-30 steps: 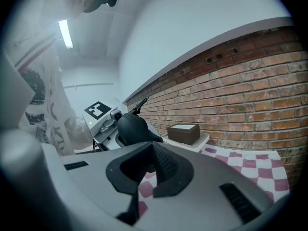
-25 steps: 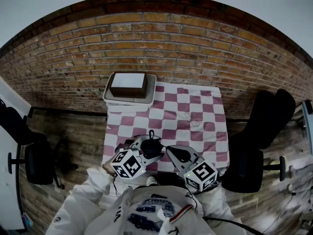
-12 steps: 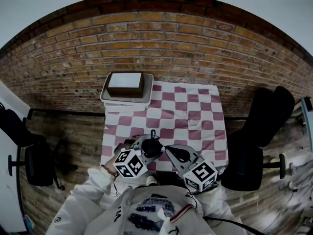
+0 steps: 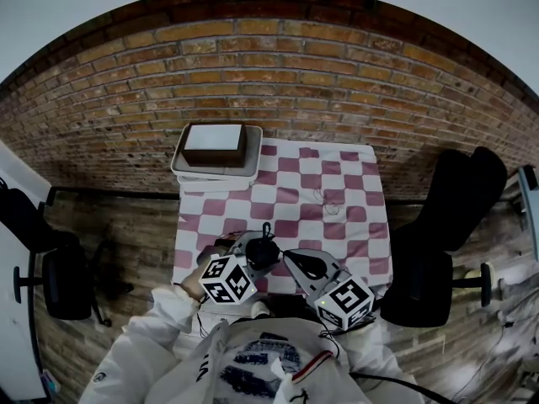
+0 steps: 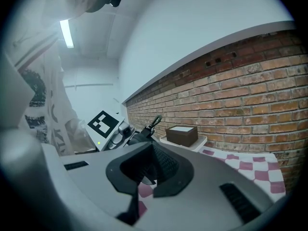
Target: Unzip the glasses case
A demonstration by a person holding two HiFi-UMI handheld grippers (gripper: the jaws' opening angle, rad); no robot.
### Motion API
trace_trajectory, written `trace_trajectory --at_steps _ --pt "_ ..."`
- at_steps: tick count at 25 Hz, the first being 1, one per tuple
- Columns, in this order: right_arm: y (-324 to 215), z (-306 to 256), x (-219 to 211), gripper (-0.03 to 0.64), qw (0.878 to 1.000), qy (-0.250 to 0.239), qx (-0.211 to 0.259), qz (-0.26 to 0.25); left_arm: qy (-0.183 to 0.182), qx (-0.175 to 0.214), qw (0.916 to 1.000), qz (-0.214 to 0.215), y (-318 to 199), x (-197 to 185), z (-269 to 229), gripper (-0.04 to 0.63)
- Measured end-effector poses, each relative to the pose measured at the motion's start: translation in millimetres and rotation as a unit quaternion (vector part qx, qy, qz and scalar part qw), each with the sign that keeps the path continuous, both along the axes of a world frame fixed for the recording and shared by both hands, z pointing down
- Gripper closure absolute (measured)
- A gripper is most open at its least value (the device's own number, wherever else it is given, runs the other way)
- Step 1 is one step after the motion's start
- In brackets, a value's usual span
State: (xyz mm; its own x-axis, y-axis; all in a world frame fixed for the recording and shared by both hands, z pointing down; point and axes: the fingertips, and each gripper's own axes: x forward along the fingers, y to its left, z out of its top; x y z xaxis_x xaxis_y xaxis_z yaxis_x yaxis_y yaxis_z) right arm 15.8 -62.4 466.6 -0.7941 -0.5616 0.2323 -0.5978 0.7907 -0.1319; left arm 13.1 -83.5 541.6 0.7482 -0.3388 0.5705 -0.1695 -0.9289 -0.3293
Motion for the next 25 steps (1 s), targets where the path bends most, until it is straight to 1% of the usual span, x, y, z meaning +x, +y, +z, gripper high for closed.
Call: trace_trajectory --at_steps 5,9,12,15,20,22,23,24,25 --pt "1.3 -1.8 -4.1 0.604 1.0 -0.001 0.0 -0.006 -0.007 -0.004 0.9999 -0.005 -0.1 -2.8 3.2 0.341" --pt "2.3 -2.7 -5.6 0.604 1.0 -0.002 0.0 -0.008 -0.007 -0.01 0.9999 -0.009 1.2 -3.6 4.4 0.341" --pt "1.5 -2.4 -4.5 0.604 1.0 -0.005 0.0 -0.004 -0.009 -0.011 0.9999 -0.009 1.5 -3.7 4.7 0.341" --pt "2.3 1.0 -3.5 0.603 1.0 0.001 -0.002 -0.007 -0.012 -0.012 0.9998 -0.006 2.4 -3.4 6.2 0.341" --pt "2.5 -3.0 0.4 0.601 1.0 -0.003 0.001 -0.005 0.002 -0.023 0.9997 -0.005 3.2 1.2 2.8 0.341" --pt "4.3 -6.1 1.8 0.597 1.0 -0.008 0.005 -0.013 0.005 -0.027 0.9996 -0.008 2.3 2.2 2.0 0.341" --pt "5.5 -7.4 1.8 0.576 1.0 -0.01 0.007 -0.017 0.005 -0.027 0.9996 -0.01 1.4 2.3 2.0 0.341" --pt "6.5 -8.7 1.3 0.514 1.0 -0.007 0.011 -0.021 0.004 -0.027 0.9996 -0.011 0.4 2.2 2.3 0.341" --pt "7.0 -10.1 0.1 0.472 1.0 -0.001 0.018 -0.023 0.001 -0.026 0.9996 -0.012 -0.5 2.1 2.8 0.341"
